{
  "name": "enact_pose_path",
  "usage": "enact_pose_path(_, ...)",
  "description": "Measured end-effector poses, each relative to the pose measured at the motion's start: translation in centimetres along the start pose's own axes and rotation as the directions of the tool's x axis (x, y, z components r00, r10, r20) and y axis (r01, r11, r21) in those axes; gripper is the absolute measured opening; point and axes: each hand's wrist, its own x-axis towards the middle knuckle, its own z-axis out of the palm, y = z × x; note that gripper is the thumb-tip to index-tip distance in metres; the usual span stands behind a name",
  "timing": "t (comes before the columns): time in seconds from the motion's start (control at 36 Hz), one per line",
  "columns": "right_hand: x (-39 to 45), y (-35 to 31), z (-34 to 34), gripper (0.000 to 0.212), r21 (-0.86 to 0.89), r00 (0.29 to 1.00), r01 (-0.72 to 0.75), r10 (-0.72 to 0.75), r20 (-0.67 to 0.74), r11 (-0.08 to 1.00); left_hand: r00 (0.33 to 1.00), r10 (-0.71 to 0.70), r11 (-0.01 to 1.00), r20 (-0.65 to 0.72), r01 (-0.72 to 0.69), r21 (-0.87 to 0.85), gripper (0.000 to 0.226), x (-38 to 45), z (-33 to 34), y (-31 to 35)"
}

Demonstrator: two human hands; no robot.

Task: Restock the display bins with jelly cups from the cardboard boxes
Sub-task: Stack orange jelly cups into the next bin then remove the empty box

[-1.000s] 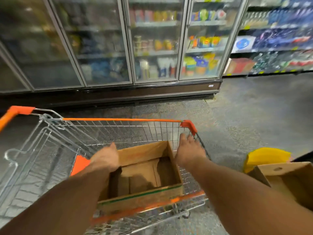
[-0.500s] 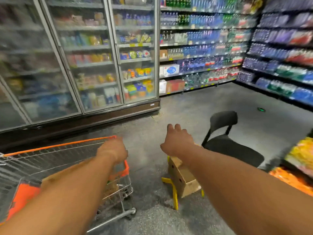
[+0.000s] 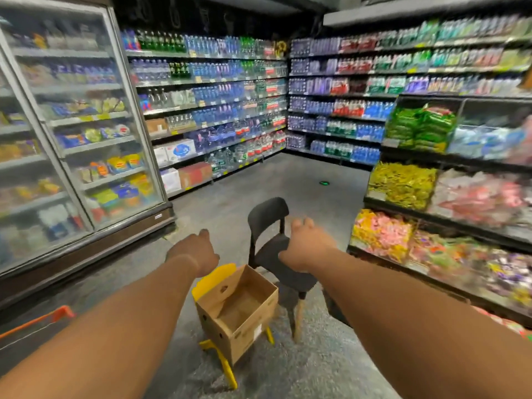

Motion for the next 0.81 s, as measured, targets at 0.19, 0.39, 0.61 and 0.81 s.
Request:
enact_pose_path(0.19, 3.9, 6.0, -0.6, 0.078, -0.003, 1.0, -0.01, 0.01, 0.022, 1.0, 1.0, -0.008, 1.0, -0.012, 0.008, 0.002, 0.065, 2.8, 0.4, 6.8)
enact_pose_path(0.39, 10.7, 9.8, 0.8, 0.079, -0.05, 0.993, 0.072, -0.067, 0.092, 0.996, 0.992, -0.119, 0.99, 0.034, 0.121, -0.072, 0.065, 6.7, 3.1, 10.7)
enact_pose_path(0.61, 17.6, 8.8, 7.5, 0.085, -0.059, 0.952, 0.174, -0.152, 0.265, 0.983, 0.945, -0.264, 0.951, 0.193, 0.289, -0.113, 0.064, 9.6, 9.5, 8.9)
enact_pose_path(0.81, 24.2, 5.2, 15.5, 0.076, -0.038, 0.922, 0.203, -0.177, 0.345, 0.979, 0.877, -0.388, 0.899, 0.284, 0.428, -0.092, 0.056, 15.0, 16.2, 3.0)
